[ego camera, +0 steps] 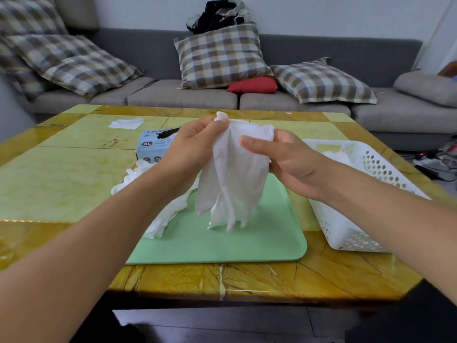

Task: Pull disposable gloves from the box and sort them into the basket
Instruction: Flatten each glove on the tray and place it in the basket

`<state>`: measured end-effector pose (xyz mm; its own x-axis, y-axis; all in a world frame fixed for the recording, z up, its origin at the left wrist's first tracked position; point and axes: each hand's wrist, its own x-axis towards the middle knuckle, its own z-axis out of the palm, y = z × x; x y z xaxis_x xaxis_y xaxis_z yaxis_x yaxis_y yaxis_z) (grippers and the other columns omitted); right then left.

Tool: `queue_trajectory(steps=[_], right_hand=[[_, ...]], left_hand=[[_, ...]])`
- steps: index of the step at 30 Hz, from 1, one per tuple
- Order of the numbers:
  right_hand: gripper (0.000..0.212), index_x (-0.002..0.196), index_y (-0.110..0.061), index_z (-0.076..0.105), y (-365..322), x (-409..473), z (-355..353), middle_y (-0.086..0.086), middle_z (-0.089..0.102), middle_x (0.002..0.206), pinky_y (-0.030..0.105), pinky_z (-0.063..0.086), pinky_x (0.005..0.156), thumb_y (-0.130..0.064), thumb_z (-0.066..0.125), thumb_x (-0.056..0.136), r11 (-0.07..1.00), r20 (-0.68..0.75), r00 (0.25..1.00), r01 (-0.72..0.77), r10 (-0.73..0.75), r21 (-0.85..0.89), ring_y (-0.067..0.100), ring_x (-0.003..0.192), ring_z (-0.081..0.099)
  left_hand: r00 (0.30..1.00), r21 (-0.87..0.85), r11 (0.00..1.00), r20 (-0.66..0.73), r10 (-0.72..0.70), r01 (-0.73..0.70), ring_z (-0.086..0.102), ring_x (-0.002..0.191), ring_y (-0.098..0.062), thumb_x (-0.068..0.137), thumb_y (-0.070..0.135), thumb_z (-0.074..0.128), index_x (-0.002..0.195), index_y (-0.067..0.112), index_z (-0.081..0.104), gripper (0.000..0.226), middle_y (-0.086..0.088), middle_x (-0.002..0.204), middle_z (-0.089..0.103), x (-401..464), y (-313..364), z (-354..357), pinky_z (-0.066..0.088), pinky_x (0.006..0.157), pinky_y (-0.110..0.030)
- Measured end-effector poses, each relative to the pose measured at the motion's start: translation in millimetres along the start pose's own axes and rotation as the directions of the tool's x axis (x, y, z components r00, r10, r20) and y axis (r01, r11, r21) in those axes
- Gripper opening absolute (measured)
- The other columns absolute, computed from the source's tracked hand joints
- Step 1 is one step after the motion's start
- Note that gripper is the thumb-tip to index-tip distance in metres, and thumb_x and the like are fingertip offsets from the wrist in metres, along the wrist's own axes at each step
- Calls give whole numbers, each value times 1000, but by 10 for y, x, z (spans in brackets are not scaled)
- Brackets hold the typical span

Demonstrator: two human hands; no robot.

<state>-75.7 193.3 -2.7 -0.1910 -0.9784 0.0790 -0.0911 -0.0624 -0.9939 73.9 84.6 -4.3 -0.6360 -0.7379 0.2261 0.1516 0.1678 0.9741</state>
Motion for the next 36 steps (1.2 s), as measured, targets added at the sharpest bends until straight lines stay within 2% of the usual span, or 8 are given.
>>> queue_trajectory(steps=[3,9,12,16,24,29,32,36], right_hand=[[47,122,7,64,-51,64,60,21,70,121,38,53,90,-23,75,87,990,-176,983,67,-44,126,29,103,69],[37,124,6,60,-296,-14,103,18,70,109,36,60,80,-6,69,90,969,-215,974,112,-64,221,25,91,70],[39,125,4,60,-448,-113,-5,22,68,119,39,57,90,-3,70,88,972,-246,968,109,-56,210,28,100,67],[56,134,-1,57,-623,-264,-232,19,61,137,50,39,114,-6,77,82,966,-214,977,56,-1,251,31,118,61],[34,118,-21,57,-1129,-899,-760,2,65,102,34,47,91,-19,68,87,969,-243,970,61,-1,238,18,95,61],[45,128,-10,65,-1139,-1109,-1030,9,69,127,42,50,103,-22,67,85,971,-160,974,-127,161,202,23,118,65],[44,126,-12,67,-1046,-1062,-1242,9,70,126,45,51,101,-21,70,83,958,-131,952,-261,276,119,25,120,66],[44,130,-10,64,-1161,-780,-1598,9,71,125,40,54,97,-19,70,88,981,-246,950,-179,190,70,24,117,67]], left_hand=[[999,-19,999,14,-30,30,69,82,-25,103,32,54,92,5,73,34,-14,92,74,11,-9,-58,54,82,-39],[989,56,993,105,101,-107,72,103,-30,75,22,87,116,5,64,51,-15,110,74,-44,112,-56,59,88,-43],[991,-17,992,37,125,-125,74,97,-29,77,20,82,110,5,69,39,-13,103,76,-99,254,50,60,87,-44],[992,-26,995,84,96,-94,74,98,-26,82,22,77,111,4,71,34,-10,103,77,-96,572,196,60,87,-38],[956,-96,995,286,59,-33,74,90,-17,92,19,69,109,9,73,20,-7,102,78,-118,1052,871,60,79,-29],[934,-154,988,356,27,30,74,100,-21,95,22,66,119,8,71,28,-9,111,76,-2,1126,1302,60,88,-33],[929,-77,993,365,-54,88,75,89,-15,94,25,69,111,14,74,21,-2,102,78,200,1067,1505,61,72,-27],[938,-27,988,320,-134,150,73,76,-11,95,23,69,104,14,71,13,4,85,78,562,1052,1755,56,57,-20]])
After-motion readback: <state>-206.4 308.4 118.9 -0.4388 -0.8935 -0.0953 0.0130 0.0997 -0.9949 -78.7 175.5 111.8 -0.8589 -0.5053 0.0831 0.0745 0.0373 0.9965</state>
